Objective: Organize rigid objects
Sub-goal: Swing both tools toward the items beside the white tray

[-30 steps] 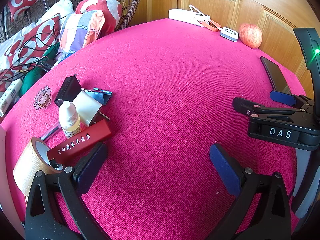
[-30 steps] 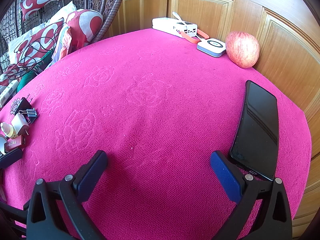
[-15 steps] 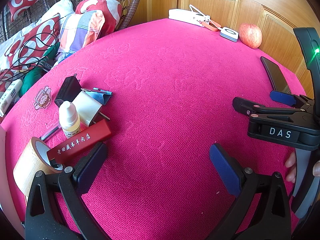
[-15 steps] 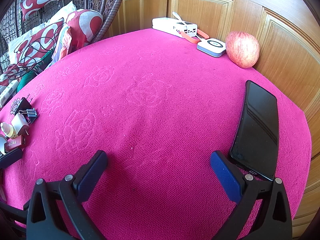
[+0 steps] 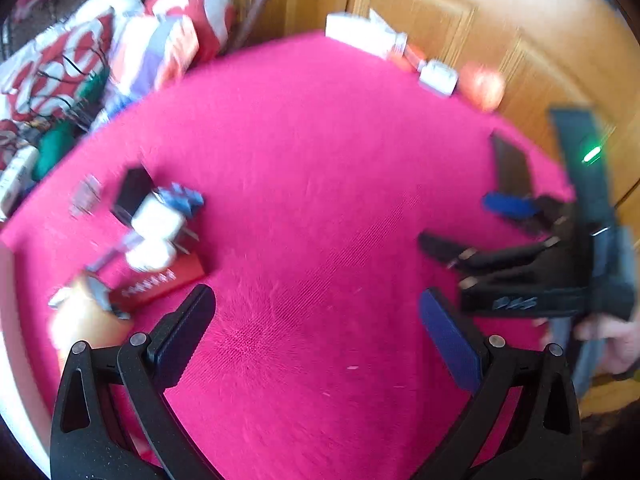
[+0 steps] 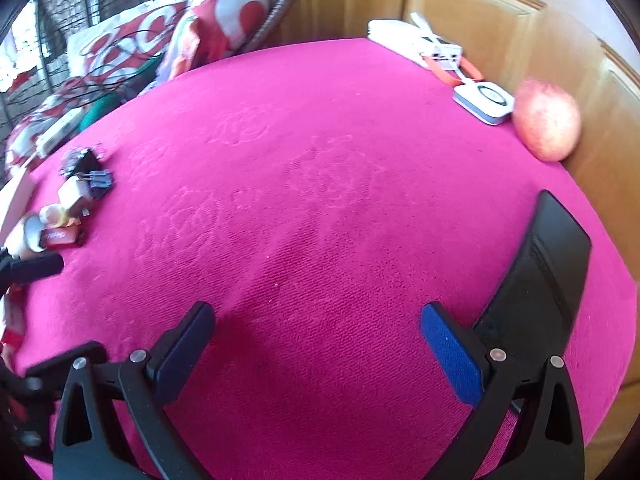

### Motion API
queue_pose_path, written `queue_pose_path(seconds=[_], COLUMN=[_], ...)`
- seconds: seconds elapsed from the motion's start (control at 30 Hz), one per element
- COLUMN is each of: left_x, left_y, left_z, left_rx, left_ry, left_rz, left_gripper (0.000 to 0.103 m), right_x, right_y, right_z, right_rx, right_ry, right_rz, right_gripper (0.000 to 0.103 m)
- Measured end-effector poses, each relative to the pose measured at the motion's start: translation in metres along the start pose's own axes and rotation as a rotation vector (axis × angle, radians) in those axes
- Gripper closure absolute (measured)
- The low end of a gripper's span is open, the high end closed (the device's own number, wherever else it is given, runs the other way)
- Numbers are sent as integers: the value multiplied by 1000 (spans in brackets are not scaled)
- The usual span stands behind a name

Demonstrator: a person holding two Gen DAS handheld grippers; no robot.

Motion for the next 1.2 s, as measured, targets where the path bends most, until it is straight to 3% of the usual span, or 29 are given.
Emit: queue_pose_path(seconds=[0.1, 0.23, 0.27, 0.37, 0.4, 0.47, 0.57, 0.63, 0.7, 0.77, 0.83, 0.9, 0.97, 1.07, 1.2], left_x=[0, 16, 20, 39, 45, 57, 77, 98, 123, 135, 138, 135, 133, 130, 126], left_y=[15, 31, 33, 34, 33, 27, 10, -1, -13, -28, -45, -55, -64, -89, -121], left_z=[-54, -127, -145, -211, -238, -274, -309, -318, -314, -311, -306, -293, -273, -250, -224], left_rx=[-87, -199, -235, -360, -408, -470, -526, -474, -376, -353, -343, -297, -238, -152, -56], left_ry=[4, 118, 165, 409, 528, 674, 778, 788, 713, 668, 684, 740, 747, 668, 624], left_rz=[-53, -133, -148, -214, -241, -288, -373, -445, -526, -596, -644, -644, -657, -735, -825], left_gripper=[0, 0, 0, 0, 0, 0, 0, 0, 0, 0, 0, 0, 0, 0, 0], right_x=[3, 16, 20, 29, 32, 32, 39, 42, 48, 57, 73, 92, 110, 129, 140], right_y=[10, 36, 45, 74, 85, 102, 128, 147, 163, 171, 170, 165, 156, 137, 117], right_z=[-23, -71, -86, -127, -145, -171, -206, -219, -225, -226, -222, -210, -193, -173, -152], right_rx=[-40, -165, -213, -352, -418, -512, -650, -693, -688, -674, -650, -599, -522, -406, -304], right_ry=[41, 70, 74, 58, 15, -55, -47, 11, 103, 225, 274, 302, 369, 474, 596], right_rz=[-27, -107, -131, -168, -154, -108, -64, -60, -57, -69, -103, -155, -225, -345, -417], right_gripper=[0, 0, 0, 0, 0, 0, 0, 0, 0, 0, 0, 0, 0, 0, 0])
Point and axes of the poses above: each gripper's, at about its wrist camera, not at the fingertips, and z roughly the way its jaws point, x to its left, y to its top, the point moved 1 cm from there along z, roughly the way its jaws point, and after that the axes turned 1 degree about x, right-handed, at the moved point
